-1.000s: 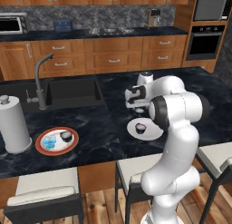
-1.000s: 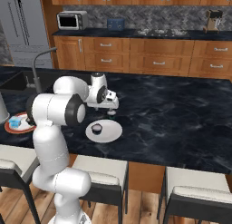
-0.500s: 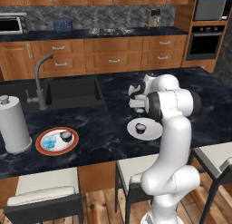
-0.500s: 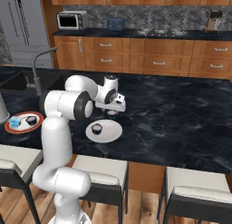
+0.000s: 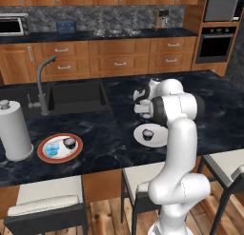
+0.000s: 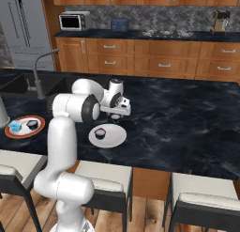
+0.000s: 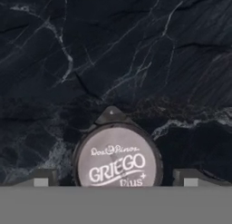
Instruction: Place two yogurt containers on each plate.
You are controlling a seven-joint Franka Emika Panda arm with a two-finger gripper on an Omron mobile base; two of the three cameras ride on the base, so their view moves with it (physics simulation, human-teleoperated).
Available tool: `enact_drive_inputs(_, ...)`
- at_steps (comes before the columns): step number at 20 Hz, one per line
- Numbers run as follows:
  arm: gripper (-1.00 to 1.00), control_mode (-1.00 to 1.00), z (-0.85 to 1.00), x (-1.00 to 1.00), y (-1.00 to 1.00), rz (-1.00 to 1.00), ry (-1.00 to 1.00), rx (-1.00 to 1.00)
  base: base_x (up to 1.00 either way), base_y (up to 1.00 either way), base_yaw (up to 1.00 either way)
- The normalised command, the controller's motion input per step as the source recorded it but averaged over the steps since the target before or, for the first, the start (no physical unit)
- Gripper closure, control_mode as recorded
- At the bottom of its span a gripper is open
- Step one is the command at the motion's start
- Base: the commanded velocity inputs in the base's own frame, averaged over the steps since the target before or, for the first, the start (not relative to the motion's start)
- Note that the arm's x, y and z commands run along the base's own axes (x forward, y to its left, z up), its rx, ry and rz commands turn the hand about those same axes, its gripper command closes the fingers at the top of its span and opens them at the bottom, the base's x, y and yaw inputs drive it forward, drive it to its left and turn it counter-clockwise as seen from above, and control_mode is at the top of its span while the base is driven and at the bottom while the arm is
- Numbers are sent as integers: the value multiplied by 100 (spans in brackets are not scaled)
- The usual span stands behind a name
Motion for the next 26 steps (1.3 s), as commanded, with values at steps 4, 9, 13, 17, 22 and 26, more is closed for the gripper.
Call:
enact_drive_inputs(4,-100,-100,-9,0,0,0,0,0,0,0,0)
enact_drive_inputs(9,-100,-100,-29,0,0,0,0,0,0,0,0)
enact_drive_inputs(13,-100,-100,-21,0,0,0,0,0,0,0,0)
enact_drive_inputs(17,-100,-100,-2,1,-2,0,0,0,0,0,0)
enact_drive_inputs(22,100,-100,0,0,0,0,0,0,0,0,0)
enact_drive_inputs(26,100,-100,0,0,0,0,0,0,0,0,0)
